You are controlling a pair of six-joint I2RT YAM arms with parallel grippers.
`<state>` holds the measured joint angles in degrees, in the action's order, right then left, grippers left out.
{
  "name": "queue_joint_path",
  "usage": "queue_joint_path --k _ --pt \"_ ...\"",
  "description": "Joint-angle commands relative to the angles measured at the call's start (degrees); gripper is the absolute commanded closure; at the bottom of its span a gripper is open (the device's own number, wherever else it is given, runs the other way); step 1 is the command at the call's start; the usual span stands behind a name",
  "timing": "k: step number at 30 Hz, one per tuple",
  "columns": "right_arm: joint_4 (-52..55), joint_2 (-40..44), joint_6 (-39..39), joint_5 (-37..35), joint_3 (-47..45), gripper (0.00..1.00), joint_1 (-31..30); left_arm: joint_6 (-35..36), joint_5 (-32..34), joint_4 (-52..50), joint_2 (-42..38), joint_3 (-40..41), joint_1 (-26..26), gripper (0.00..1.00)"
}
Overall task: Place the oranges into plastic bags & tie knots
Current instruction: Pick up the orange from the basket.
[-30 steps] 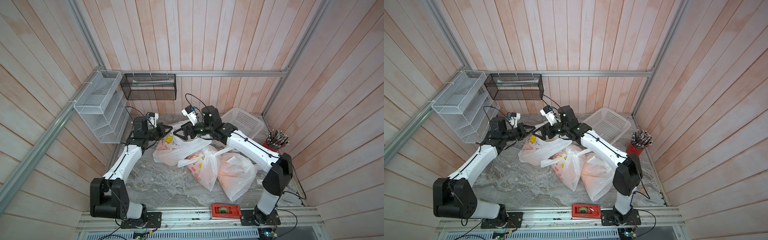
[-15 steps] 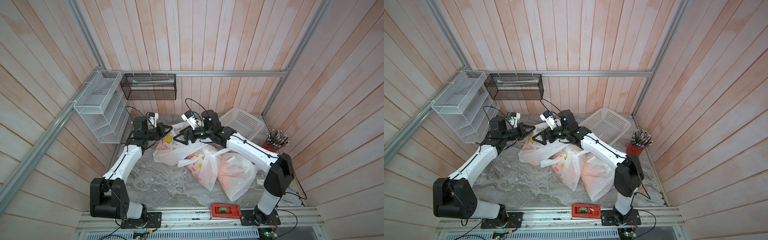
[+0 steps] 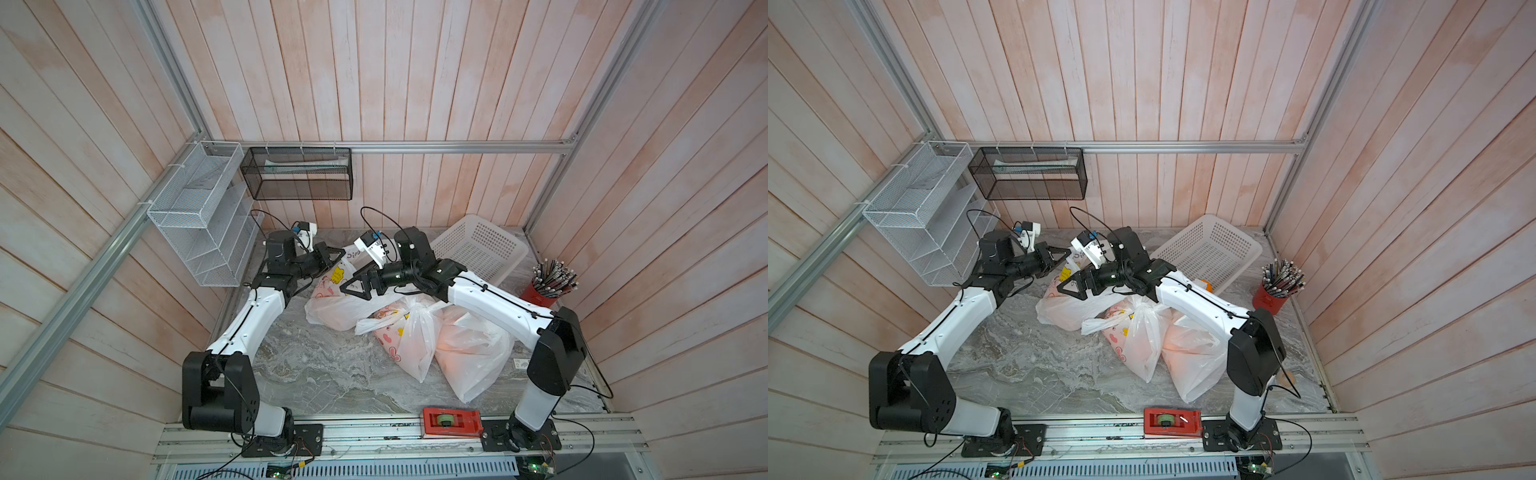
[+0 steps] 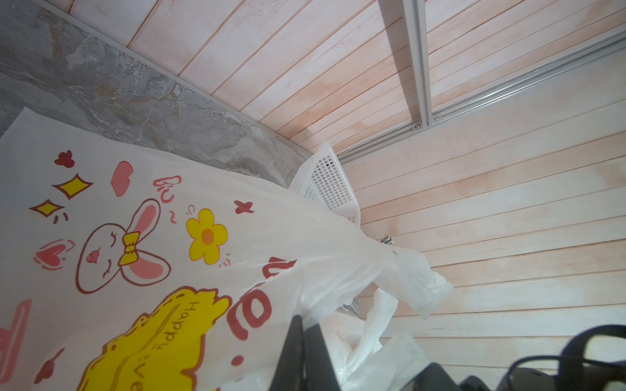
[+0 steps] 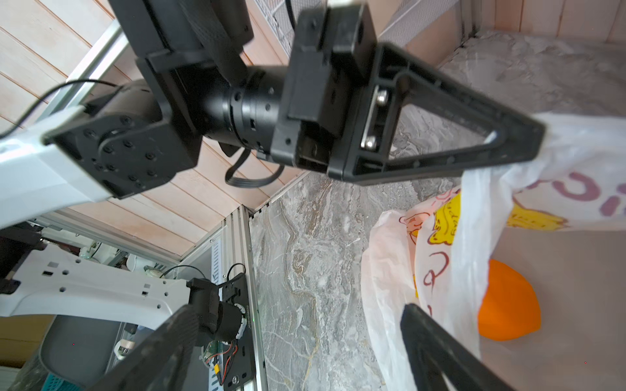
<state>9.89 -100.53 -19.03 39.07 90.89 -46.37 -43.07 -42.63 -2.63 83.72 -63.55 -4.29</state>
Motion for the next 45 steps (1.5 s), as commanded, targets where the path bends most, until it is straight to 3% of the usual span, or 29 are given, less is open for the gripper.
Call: queue_joint_path --k 1,6,13,19,24,35,45 --pt "0.2 5.4 1.1 -1.9 3.5 0.05 1.6 1.5 2.3 -0.6 0.6 -0.4 0.6 1.00" --pt "-1.6 11.5 -1.4 -3.8 1.9 0.06 6.6 1.8 3.6 -1.2 0.6 0.6 1.2 1.00" --pt "3.7 18.7 -2.8 -8.7 -6.0 0.12 22.8 1.6 3.4 -1.2 0.4 1.3 1.5 1.00" --pt "18.4 16.6 3.6 -18.7 -7.9 0.16 34.1 1.3 3.3 -1.7 0.3 1.0 1.5 1.00" --pt "26.1 11.9 9.5 -26.5 -7.7 0.19 40.0 1.0 3.0 -1.8 0.2 1.3 1.5 1.00" --pt "38.5 -6.1 29.6 -38.0 2.8 0.15 41.0 1.4 3.7 -4.6 -0.8 0.0 1.5 1.00" --pt "45.0 -13.6 51.0 -37.7 6.4 0.04 38.3 2.6 3.9 -6.4 -0.7 -0.6 1.5 1.00"
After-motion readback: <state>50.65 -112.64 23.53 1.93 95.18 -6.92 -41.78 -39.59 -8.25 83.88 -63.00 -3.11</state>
